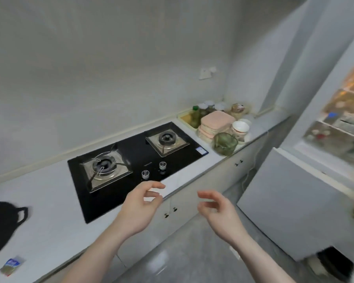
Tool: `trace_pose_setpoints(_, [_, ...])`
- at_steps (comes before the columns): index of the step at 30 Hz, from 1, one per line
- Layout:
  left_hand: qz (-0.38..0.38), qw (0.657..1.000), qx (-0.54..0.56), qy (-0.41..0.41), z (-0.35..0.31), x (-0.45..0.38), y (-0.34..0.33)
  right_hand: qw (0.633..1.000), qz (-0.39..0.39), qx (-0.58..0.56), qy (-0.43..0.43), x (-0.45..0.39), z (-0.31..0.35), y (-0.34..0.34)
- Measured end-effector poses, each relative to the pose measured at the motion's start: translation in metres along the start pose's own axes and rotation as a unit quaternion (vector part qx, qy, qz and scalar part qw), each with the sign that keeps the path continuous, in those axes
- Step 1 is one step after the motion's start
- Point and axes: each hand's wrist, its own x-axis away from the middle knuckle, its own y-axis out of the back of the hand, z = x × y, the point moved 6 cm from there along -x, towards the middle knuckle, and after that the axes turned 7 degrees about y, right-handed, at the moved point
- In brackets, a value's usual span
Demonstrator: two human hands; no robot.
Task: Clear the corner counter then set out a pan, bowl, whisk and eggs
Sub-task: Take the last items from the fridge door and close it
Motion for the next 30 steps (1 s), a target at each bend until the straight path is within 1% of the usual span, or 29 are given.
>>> trace_pose_setpoints(3, [0.054, 0.997, -0.012, -0.057, -0.040, -0.002, -0.064, 0.997, -0.074, -0.001, -0.003, 0.024, -0.008, 0.071])
trace_pose_setpoints(6, [0.109, 0.986, -0.047, -0.115, -0.074, -0.006, -0.120, 0.989, -0.150, -0.001, -0.004, 0.049, -0.013, 0.134])
trace_pose_setpoints(8, [0.159, 0.974, -0.066, -0.150, -0.099, -0.010, -0.166, 0.976, -0.220, 0.008, -0.002, 0.072, -0.020, 0.183])
trace_pose_setpoints(10, [0.180, 0.967, -0.073, -0.164, -0.116, -0.013, -0.192, 0.967, -0.253, 0.017, 0.001, 0.086, -0.020, 0.210])
trace_pose_setpoints(12, [0.213, 0.955, -0.077, -0.189, -0.137, -0.013, -0.231, 0.952, -0.304, 0.020, 0.005, 0.106, -0.024, 0.245])
trace_pose_setpoints(15, [0.242, 0.945, -0.071, -0.209, -0.160, -0.013, -0.275, 0.925, -0.372, 0.049, 0.053, 0.126, -0.019, 0.283])
trace_pose_setpoints(17, [0.272, 0.933, -0.065, -0.227, -0.174, -0.015, -0.316, 0.898, -0.424, 0.084, 0.083, 0.140, -0.017, 0.314])
trace_pose_setpoints(20, [0.298, 0.921, -0.054, -0.244, -0.188, -0.020, -0.356, 0.857, -0.483, 0.131, 0.120, 0.155, -0.010, 0.344])
trace_pose_setpoints(23, [0.321, 0.910, -0.059, -0.256, -0.202, -0.026, -0.393, 0.805, -0.542, 0.192, 0.145, 0.168, -0.003, 0.377])
trace_pose_setpoints(25, [0.334, 0.904, -0.052, -0.263, -0.215, -0.031, -0.420, 0.761, -0.577, 0.245, 0.164, 0.175, 0.001, 0.404])
trace_pose_setpoints(27, [0.344, 0.898, -0.054, -0.269, -0.226, -0.036, -0.442, 0.723, -0.603, 0.284, 0.182, 0.179, 0.000, 0.419])
trace_pose_setpoints(30, [0.359, 0.889, -0.058, -0.280, -0.240, -0.037, -0.470, 0.674, -0.622, 0.340, 0.208, 0.178, -0.004, 0.420])
